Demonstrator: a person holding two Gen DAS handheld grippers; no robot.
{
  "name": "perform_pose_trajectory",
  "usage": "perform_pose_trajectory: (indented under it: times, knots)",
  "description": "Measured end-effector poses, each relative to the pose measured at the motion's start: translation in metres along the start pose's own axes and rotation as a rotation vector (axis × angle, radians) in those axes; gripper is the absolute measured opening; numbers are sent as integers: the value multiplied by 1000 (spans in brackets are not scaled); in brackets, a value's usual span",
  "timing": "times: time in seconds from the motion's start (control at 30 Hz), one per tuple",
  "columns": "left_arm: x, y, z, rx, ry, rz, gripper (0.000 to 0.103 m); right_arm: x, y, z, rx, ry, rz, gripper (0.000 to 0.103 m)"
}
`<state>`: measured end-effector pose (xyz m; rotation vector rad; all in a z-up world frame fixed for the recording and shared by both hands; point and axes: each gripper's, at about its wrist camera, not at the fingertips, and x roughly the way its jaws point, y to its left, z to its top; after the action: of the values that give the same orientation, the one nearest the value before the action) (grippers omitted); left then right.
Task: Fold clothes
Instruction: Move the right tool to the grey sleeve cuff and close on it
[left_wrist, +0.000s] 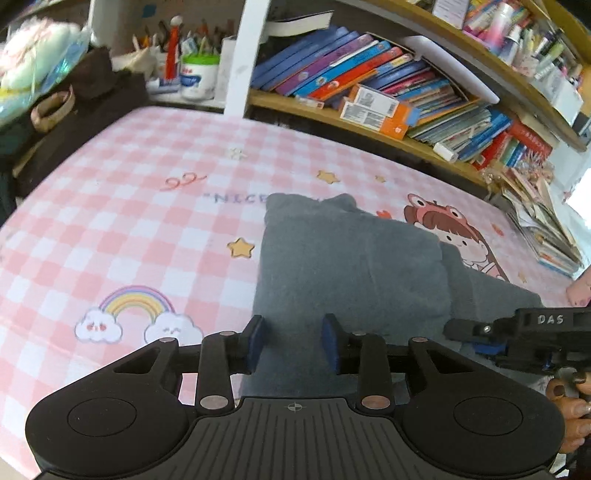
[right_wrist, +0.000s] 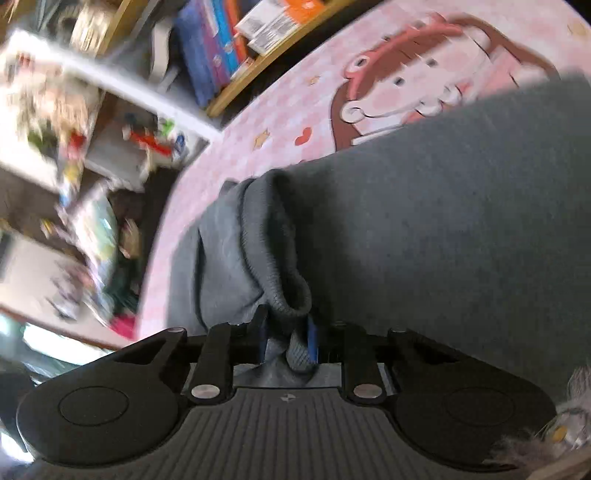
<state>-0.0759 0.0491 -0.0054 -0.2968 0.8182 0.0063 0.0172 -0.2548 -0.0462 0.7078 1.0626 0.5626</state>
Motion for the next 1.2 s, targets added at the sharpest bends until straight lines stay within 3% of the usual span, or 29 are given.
perform_pose_trajectory:
  times: [0.33,0.57,0.67,0.8,1.2]
  knots:
    - [-18,-14,9,51,-85,-33,35,-36,14,3,-111,-124,-92,43]
    - [-18,-51,6,203,-81,-94,46,-86,-5,-1,-151,-218,-274,48]
    - [-17,-67,2,245,-72,-122,52,-108,-21,-2,-108,-259,-331,49]
    - [-14,-88,-4,312,-72,-148,71,-130,-43,-2,-7,-316,-377,49]
    - [0,-133,-18,438,-34,-209,77,-156,-83,-8,169,-344,-380,51]
